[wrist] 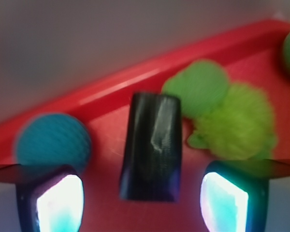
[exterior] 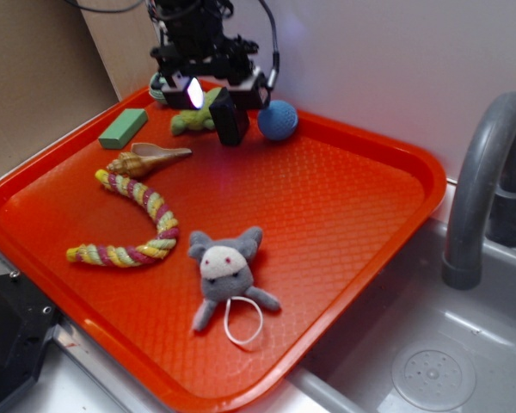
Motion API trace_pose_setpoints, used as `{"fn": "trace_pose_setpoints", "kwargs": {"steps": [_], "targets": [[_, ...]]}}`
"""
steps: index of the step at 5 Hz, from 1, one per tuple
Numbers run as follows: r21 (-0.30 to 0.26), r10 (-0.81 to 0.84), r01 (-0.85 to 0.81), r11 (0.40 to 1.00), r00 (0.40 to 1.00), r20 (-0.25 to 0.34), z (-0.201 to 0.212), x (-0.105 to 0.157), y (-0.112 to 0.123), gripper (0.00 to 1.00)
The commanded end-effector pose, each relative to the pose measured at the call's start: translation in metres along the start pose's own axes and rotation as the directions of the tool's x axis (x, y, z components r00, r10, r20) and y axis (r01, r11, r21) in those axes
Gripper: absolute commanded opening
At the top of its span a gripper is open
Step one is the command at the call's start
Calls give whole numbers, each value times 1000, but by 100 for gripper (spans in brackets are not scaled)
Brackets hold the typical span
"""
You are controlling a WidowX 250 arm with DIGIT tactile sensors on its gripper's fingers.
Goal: Grab the black box.
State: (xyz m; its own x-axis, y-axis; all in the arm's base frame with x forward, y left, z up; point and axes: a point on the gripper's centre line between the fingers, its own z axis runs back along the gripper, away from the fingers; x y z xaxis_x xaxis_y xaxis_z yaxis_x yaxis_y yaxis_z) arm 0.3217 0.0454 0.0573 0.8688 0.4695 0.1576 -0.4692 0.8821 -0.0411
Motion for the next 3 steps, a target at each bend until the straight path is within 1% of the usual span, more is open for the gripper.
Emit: {"fn": "trace_pose_setpoints", "kwargs": {"steps": [1,2,3], "targets": [[22,-121,120,993,992,36,8,17,19,19],[-2,-173,173,985,984,31,6,22,26,0],[65,-203,200,978,978,42,8,20,20,0]]}}
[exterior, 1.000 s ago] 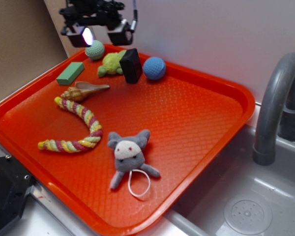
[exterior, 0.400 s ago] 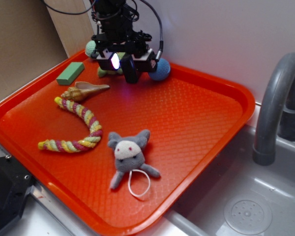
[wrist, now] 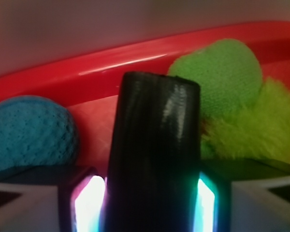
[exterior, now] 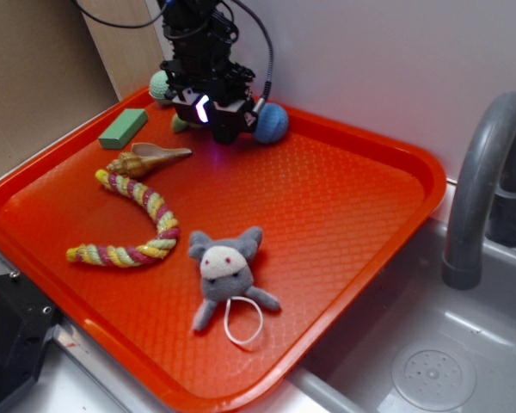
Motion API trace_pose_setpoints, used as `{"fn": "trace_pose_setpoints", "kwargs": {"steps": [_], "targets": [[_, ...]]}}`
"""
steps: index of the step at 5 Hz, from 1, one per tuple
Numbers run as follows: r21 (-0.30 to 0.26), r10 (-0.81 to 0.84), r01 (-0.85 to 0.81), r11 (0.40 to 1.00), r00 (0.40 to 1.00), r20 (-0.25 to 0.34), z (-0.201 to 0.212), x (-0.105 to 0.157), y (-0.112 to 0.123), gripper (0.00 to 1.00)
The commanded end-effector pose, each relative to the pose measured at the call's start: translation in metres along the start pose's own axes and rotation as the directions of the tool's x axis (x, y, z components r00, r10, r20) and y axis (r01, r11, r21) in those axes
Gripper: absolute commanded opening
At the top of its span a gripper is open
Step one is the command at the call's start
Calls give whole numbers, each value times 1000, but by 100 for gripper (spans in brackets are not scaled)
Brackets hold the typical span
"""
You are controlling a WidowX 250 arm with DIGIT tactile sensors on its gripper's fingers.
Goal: Grab the black box.
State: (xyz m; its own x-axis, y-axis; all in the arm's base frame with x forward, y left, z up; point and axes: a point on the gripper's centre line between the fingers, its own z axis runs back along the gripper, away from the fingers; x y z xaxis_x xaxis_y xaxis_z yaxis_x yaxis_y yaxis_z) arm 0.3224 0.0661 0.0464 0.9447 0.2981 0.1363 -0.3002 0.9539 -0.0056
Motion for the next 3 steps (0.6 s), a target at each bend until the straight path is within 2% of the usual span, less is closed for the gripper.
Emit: {"fn": "trace_pose_setpoints", "kwargs": {"steps": [1,2,3], "targets": [[54,-49,44,998,994,101,56,0,-3,0],[-81,-86,95,992,991,103,111,-31,-8,0],[-90,-138,137,986,990,-13,168,-54,-18,0]]}}
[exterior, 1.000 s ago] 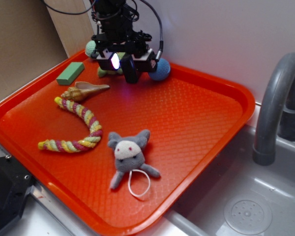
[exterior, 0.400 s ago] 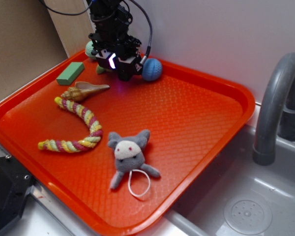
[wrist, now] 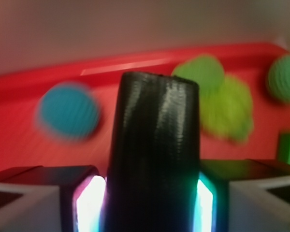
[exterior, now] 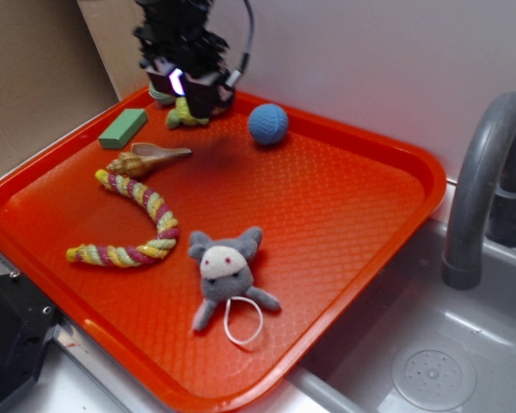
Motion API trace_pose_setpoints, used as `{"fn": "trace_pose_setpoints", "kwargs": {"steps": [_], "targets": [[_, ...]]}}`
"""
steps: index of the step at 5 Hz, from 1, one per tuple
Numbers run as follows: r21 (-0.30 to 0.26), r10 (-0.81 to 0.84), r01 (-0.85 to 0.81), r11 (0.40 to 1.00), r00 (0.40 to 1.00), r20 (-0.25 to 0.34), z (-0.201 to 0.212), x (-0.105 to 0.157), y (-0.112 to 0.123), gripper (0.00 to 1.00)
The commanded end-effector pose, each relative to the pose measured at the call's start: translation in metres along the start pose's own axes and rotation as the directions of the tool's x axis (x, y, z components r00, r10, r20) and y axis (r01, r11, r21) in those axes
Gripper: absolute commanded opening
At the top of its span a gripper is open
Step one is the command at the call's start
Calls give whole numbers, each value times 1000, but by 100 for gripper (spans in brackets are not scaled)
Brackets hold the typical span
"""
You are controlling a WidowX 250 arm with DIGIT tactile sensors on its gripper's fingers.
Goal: Grab the black box.
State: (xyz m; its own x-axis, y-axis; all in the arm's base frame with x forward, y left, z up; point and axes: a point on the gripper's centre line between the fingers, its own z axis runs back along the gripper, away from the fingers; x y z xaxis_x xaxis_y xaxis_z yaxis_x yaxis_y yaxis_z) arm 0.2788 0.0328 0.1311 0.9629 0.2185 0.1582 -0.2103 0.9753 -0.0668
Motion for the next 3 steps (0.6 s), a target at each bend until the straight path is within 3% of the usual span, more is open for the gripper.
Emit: {"fn": "trace_pose_setpoints", "kwargs": {"steps": [1,3], "targets": [[4,-158,158,987,987,-29,111,-25,-20,0],[55,-217,218,974,976,-16,105,-31,-36,0]]}}
